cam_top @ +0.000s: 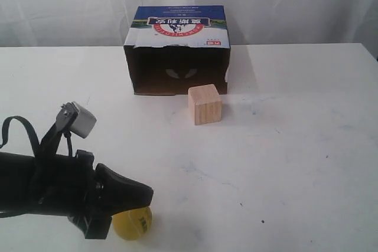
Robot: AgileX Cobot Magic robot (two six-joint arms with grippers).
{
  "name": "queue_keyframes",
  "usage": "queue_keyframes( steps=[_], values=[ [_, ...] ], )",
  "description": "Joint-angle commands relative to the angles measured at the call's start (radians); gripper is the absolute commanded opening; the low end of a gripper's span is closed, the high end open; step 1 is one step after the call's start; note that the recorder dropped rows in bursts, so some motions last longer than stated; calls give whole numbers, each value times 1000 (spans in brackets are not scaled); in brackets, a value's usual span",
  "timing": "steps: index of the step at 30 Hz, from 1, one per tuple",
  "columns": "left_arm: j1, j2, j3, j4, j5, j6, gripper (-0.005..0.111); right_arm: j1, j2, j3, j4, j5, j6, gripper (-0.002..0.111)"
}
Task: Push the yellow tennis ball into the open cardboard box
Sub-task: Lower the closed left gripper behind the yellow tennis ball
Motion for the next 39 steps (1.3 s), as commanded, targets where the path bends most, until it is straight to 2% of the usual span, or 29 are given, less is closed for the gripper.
queue_keyframes(
  steps=[1,14,28,33,39],
  values=[
    [-5,16,8,-22,-74,54,0,1,-5,2,0,-14,-3,0],
    [-5,23,8,-20,-82,81,0,1,-5,2,0,-14,-3,0],
    [-5,153,8,-13,-86,136,0,1,-5,2,0,-14,-3,0],
    [-5,198,8,-17,-127,137,0,1,-5,2,0,-14,-3,0],
    [-5,234,8,-90,-134,268,0,1,-5,2,0,-14,-3,0]
  ],
)
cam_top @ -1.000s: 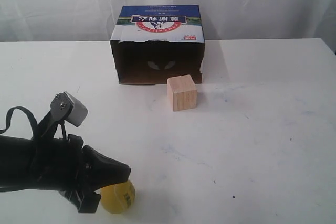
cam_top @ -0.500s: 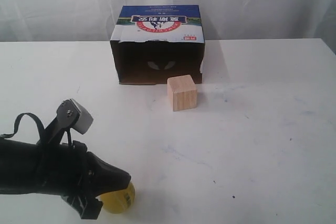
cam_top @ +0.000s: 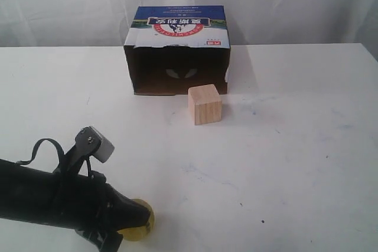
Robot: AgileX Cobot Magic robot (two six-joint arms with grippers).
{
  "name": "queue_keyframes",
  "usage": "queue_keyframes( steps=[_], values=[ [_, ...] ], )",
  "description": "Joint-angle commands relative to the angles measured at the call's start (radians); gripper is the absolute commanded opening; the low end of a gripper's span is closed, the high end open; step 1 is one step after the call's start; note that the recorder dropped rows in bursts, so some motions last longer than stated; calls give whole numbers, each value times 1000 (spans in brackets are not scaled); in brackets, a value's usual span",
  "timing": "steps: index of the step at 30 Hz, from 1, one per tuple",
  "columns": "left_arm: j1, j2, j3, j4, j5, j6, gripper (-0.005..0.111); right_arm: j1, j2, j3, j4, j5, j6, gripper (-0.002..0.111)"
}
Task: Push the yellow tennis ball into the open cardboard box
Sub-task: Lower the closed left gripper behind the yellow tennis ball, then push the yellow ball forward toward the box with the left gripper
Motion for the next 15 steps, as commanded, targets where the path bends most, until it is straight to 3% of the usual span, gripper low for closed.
queue_keyframes(
  steps=[1,15],
  values=[
    [-2,31,6,-40,-44,118,0,1,-5,2,0,-14,-3,0],
    [-2,66,-136,-40,-102,168,0,1,-5,2,0,-14,-3,0]
  ],
)
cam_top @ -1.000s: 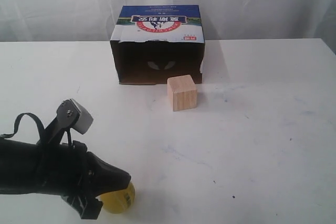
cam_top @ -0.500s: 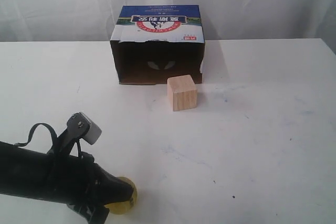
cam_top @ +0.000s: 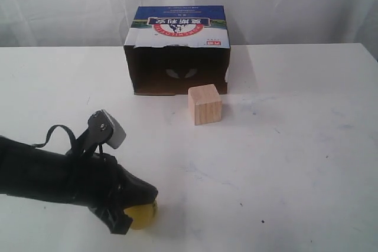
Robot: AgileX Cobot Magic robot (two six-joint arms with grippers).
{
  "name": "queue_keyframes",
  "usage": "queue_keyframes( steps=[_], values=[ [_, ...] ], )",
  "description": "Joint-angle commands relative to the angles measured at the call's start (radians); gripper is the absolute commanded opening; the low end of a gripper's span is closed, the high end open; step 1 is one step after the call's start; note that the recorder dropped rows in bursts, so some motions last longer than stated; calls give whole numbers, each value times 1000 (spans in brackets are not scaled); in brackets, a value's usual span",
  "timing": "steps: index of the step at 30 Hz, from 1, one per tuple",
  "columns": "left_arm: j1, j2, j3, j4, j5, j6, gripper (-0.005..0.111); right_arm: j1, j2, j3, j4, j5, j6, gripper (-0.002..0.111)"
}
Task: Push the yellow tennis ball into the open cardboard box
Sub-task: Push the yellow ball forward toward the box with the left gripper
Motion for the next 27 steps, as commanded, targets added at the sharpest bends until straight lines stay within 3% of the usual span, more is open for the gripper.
queue_keyframes(
  steps=[1,15,22,27],
  values=[
    [-2,8,-50,-21,-93,29,0,1,-5,2,0,-14,-3,0],
    [-2,7,-260,-21,-171,9,0,1,-5,2,0,-14,25,0],
    [-2,11,-231,-21,-432,-79,0,1,-5,2,0,-14,25,0],
    [-2,1,-171,-21,-435,-178,0,1,-5,2,0,-14,25,0]
  ],
)
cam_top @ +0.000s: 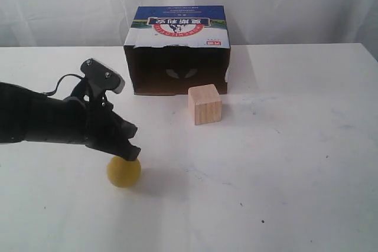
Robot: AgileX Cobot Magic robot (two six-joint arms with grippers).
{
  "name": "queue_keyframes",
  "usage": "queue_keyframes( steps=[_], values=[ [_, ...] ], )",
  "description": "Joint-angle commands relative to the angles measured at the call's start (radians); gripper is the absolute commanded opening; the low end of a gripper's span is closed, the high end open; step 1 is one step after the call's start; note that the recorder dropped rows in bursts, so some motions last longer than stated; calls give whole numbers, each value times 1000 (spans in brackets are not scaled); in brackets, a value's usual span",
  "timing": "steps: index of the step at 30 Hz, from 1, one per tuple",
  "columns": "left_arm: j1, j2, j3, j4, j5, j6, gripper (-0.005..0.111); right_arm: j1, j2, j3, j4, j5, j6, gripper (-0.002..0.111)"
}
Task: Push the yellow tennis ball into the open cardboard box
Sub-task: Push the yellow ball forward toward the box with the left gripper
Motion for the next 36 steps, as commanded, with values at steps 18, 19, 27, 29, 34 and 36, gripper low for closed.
queue_keyframes(
  steps=[18,19,27,29,34,36],
  values=[
    [-2,53,22,-20,85,-66,0,1,-5,2,0,-14,7,0],
    [-2,60,5,-20,83,-48,0,1,-5,2,0,-14,7,0],
    [-2,133,-132,-20,81,35,0,1,-5,2,0,-14,7,0],
    [-2,135,-161,-20,81,35,0,1,-5,2,0,-14,7,0],
    [-2,132,-226,-20,69,41,0,1,-5,2,0,-14,7,0],
    [-2,115,-235,-20,16,26,0,1,-5,2,0,-14,7,0]
  ],
)
